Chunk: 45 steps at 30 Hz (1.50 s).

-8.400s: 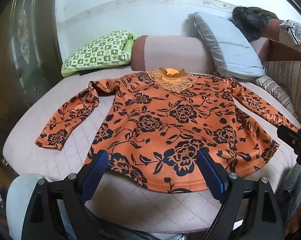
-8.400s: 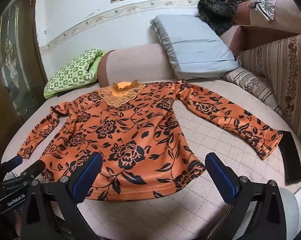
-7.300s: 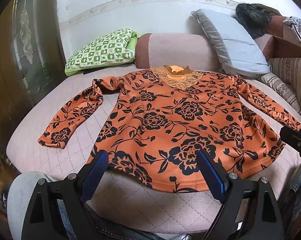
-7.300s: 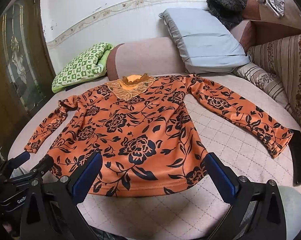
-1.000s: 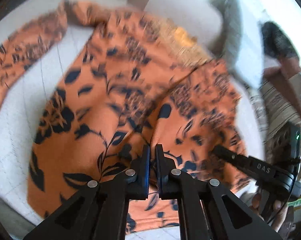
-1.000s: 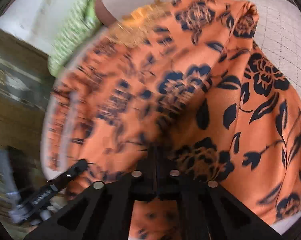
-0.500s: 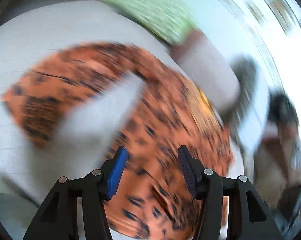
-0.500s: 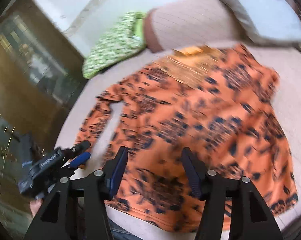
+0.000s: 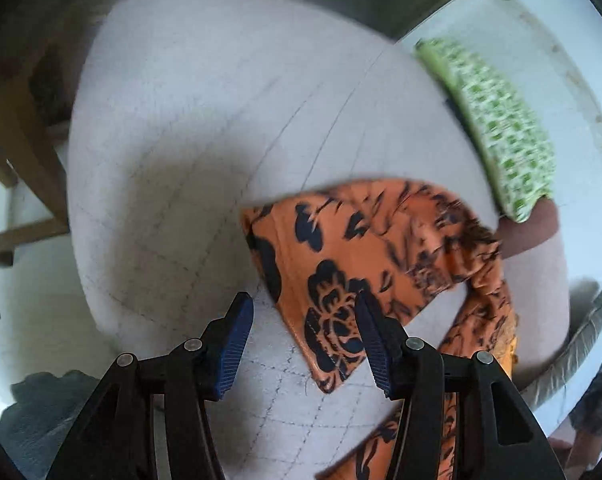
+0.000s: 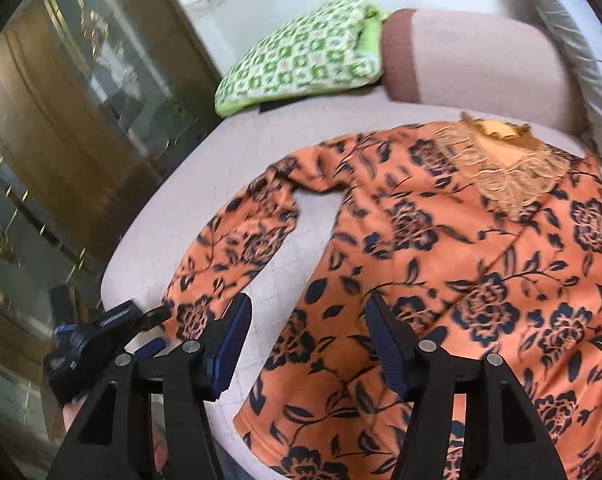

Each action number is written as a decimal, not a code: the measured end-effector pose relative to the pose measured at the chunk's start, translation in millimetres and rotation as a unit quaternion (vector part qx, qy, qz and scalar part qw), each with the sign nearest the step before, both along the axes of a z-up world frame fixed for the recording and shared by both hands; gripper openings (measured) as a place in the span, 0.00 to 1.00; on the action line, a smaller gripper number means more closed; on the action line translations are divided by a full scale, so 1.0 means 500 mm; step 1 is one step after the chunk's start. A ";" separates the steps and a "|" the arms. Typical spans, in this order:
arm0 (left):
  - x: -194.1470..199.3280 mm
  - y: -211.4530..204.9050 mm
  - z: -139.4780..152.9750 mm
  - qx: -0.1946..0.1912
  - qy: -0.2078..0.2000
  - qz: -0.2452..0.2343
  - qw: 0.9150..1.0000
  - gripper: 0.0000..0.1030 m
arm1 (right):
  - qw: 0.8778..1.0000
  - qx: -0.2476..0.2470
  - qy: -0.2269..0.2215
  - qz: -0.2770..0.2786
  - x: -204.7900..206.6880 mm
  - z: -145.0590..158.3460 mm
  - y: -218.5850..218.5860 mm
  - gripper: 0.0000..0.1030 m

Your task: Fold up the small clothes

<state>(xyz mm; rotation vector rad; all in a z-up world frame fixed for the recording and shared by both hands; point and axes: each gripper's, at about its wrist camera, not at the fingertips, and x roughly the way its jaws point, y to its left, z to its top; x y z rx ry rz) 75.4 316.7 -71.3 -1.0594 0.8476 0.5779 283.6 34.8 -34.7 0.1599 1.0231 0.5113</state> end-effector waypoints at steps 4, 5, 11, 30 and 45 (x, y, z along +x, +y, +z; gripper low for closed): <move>0.051 0.026 0.001 0.014 0.033 -0.003 0.999 0.48 | 1.000 -0.012 -0.003 0.013 -0.007 0.000 0.015 0.59; 0.054 0.037 0.004 0.019 0.037 0.002 0.999 0.29 | 1.000 -0.013 -0.005 0.014 -0.006 0.001 0.014 0.59; 0.006 0.062 0.080 0.027 -0.098 0.010 0.995 0.05 | 0.999 0.014 0.023 0.017 0.017 0.009 -0.013 0.58; 0.015 -0.462 0.359 0.248 -0.232 -0.545 0.767 0.06 | 0.980 0.166 0.063 -0.084 0.032 0.032 -0.375 0.60; 0.123 -0.453 0.325 0.030 -0.213 -0.657 0.722 0.45 | 0.955 0.233 0.160 -0.091 0.038 -0.215 -0.497 0.60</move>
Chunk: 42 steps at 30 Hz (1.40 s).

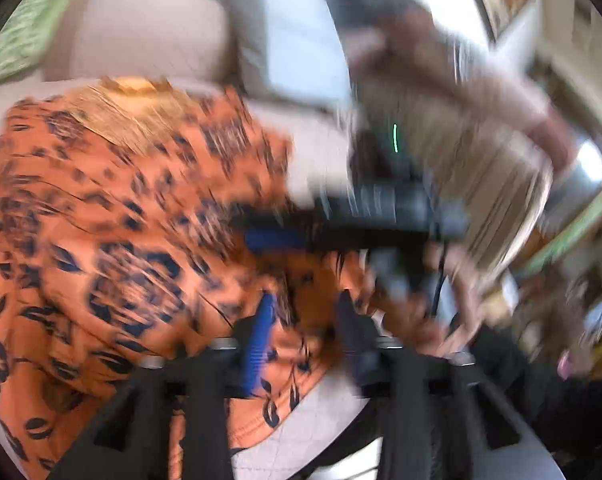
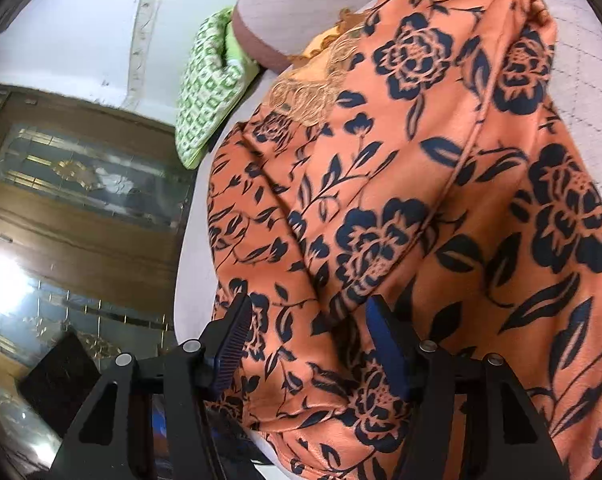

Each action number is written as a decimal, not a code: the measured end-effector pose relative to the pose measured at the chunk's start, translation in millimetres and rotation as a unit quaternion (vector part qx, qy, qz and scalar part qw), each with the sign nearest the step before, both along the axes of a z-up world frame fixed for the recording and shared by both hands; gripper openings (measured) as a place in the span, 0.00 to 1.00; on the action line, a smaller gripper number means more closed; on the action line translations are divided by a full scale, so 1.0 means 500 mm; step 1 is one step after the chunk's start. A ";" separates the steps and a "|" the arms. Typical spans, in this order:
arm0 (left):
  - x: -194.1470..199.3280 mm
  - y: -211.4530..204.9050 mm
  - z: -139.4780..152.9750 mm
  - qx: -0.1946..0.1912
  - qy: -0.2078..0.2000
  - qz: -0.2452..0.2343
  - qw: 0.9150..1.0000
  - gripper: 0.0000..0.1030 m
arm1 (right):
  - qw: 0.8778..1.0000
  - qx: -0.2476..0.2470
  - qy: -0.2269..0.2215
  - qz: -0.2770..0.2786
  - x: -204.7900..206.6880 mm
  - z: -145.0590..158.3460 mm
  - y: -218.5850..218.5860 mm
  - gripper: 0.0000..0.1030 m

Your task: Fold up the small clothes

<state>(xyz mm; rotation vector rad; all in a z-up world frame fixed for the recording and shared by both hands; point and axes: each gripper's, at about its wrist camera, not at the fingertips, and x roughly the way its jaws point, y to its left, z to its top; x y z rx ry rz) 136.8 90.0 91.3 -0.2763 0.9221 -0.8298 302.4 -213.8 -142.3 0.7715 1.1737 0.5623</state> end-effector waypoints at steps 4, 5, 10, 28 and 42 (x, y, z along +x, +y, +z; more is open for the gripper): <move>0.029 0.133 0.015 -0.031 0.026 0.111 0.993 0.50 | 0.999 -0.037 -0.003 0.029 0.000 -0.001 0.038 0.56; 0.031 0.165 0.007 -0.023 0.038 0.150 0.988 0.50 | 0.998 -0.039 0.004 0.040 0.000 -0.008 0.052 0.53; 0.046 0.241 -0.014 0.003 0.130 0.274 0.953 0.49 | 0.987 -0.143 0.013 0.073 -0.032 0.010 0.113 0.05; 0.340 0.293 -0.100 -0.042 0.193 0.355 0.914 0.48 | 0.980 -0.196 -0.023 0.019 -0.041 0.017 -0.007 0.05; 0.353 0.259 -0.153 0.048 0.199 0.369 0.907 0.06 | 0.981 -0.194 0.020 -0.005 -0.035 -0.008 -0.066 0.05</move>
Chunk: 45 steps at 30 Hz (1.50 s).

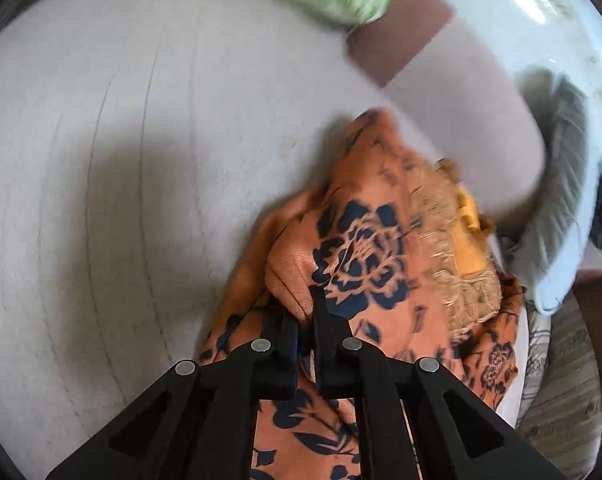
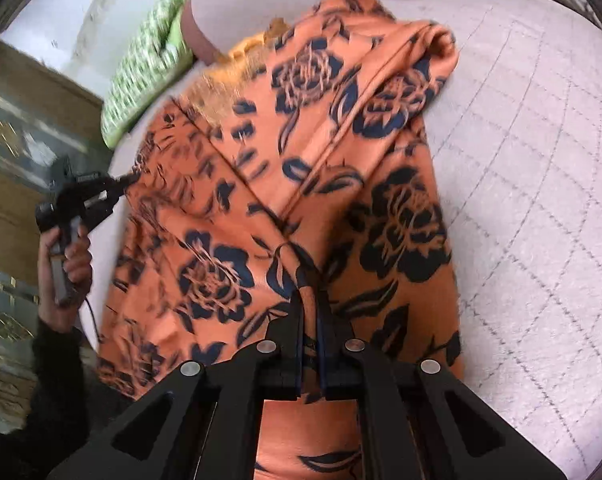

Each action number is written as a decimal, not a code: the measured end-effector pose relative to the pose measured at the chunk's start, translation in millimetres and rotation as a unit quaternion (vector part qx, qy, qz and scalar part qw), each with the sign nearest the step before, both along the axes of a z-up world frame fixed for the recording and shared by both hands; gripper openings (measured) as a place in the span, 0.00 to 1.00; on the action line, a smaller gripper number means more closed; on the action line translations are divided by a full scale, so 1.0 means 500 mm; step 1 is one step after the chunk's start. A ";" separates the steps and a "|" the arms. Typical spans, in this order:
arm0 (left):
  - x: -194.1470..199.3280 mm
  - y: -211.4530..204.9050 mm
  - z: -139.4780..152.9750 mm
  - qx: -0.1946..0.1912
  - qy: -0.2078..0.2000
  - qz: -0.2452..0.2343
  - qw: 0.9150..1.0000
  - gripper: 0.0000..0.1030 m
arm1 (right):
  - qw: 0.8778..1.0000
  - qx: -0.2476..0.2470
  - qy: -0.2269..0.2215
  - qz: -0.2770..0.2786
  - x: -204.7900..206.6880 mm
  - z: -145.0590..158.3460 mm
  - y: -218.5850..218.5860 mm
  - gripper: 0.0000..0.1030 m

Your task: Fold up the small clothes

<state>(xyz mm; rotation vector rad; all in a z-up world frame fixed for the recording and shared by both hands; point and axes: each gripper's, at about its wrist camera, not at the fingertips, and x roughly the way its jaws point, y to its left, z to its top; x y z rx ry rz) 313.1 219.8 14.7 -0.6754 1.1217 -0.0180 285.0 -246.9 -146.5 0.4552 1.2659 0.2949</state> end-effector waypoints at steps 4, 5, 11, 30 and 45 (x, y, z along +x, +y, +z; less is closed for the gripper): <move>-0.001 0.022 0.004 -0.009 -0.011 0.017 1.000 0.14 | 1.000 -0.012 -0.007 -0.017 0.000 0.008 -0.018 0.22; 0.002 0.021 0.002 0.000 -0.007 0.010 1.000 0.22 | 0.999 -0.022 0.000 -0.026 0.001 0.000 -0.024 0.25; -0.088 -0.016 0.078 0.030 -0.040 -0.032 0.998 0.45 | 0.997 0.038 -0.024 -0.058 -0.026 0.034 -0.069 0.54; -0.495 0.009 0.097 0.109 -0.016 0.012 0.994 0.51 | 0.988 -0.005 -0.061 -0.140 -0.159 0.087 -0.118 0.61; -0.527 -0.004 0.078 0.106 0.026 -0.042 0.993 0.28 | 0.986 -0.104 0.029 -0.125 -0.172 0.040 -0.102 0.22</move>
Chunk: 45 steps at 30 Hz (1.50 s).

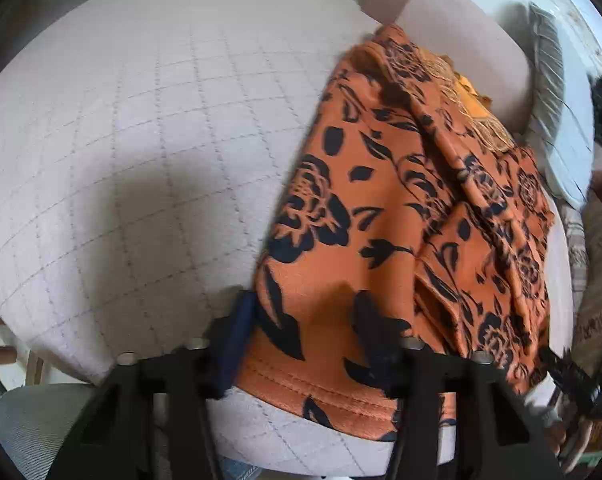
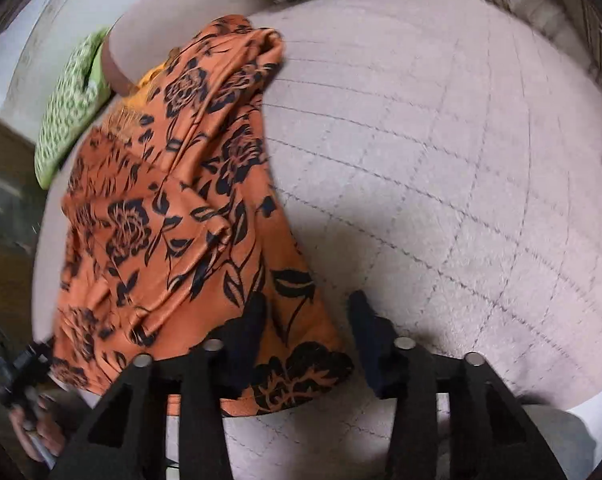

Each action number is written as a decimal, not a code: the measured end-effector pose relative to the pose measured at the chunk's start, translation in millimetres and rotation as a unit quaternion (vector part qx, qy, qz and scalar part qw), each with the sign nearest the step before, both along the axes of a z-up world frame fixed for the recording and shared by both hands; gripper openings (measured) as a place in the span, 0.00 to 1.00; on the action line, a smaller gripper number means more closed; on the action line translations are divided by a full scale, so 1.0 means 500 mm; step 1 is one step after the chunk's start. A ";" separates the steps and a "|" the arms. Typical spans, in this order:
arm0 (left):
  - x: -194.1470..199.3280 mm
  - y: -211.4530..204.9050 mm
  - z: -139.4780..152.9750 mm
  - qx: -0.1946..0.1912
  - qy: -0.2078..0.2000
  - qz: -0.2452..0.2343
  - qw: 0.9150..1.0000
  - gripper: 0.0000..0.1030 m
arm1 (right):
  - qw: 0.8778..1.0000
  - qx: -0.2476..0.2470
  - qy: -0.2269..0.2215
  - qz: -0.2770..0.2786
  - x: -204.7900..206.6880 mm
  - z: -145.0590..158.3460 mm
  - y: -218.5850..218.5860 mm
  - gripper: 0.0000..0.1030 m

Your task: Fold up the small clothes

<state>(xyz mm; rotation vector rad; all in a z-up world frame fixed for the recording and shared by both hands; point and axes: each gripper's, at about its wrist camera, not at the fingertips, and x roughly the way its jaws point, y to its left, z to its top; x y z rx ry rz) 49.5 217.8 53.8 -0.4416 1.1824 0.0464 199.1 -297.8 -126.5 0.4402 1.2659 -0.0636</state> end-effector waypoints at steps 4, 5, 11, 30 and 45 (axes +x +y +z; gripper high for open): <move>0.001 0.008 0.008 -0.006 -0.006 0.005 1.000 0.06 | 1.000 0.010 -0.011 -0.019 -0.020 0.018 -0.014 0.06; -0.003 0.010 0.021 -0.006 -0.012 0.005 1.000 0.06 | 0.999 0.015 -0.017 -0.027 -0.029 0.030 -0.021 0.05; -0.037 0.035 0.088 0.057 -0.016 0.001 0.998 0.06 | 0.999 -0.014 -0.030 -0.041 -0.075 0.093 -0.047 0.04; 0.052 -0.076 0.202 0.021 -0.127 -0.050 0.990 0.56 | 0.981 0.095 -0.166 0.041 0.079 0.227 -0.030 0.66; 0.616 -0.118 0.063 -0.034 -0.067 -0.060 0.995 0.59 | 0.986 0.114 -0.104 0.067 0.484 0.103 -0.034 0.66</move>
